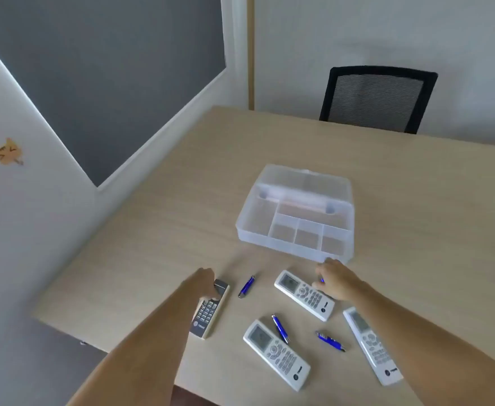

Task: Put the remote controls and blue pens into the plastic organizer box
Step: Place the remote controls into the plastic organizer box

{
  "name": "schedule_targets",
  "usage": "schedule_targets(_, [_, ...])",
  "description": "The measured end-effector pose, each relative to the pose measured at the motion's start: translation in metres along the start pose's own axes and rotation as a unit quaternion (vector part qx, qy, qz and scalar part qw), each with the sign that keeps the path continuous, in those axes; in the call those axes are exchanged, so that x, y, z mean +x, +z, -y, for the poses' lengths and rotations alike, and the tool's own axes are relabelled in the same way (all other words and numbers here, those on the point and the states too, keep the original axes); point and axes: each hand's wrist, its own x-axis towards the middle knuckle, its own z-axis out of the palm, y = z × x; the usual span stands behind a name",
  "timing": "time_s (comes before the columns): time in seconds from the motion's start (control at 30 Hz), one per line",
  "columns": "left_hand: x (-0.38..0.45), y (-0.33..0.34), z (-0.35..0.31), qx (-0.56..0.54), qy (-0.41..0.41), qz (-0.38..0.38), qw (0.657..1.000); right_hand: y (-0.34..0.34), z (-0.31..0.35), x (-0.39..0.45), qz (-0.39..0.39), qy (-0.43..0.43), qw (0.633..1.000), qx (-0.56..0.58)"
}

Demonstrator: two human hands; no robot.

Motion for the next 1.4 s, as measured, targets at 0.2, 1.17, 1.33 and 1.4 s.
schedule_targets(0.2, [-0.004,0.061,0.013,-0.021,-0.067,-0.016,0.997,0.051,0.011,0.007,0.04,0.047,0.99,-0.13])
schedule_targets(1.17, [0.193,-0.073,-0.121,-0.345,0.06,0.056,0.935,-0.092,-0.085,0.164,-0.035,0.084,0.89,0.447])
schedule_targets(1.33, [0.186,-0.062,-0.122,-0.078,0.036,-0.018,0.996,-0.071,-0.09,0.187,0.016,0.11,0.892,0.438])
schedule_targets(1.4, [0.177,-0.056,-0.126,-0.038,0.015,-0.061,0.997,-0.065,-0.086,0.193,0.019,0.113,0.902,0.416])
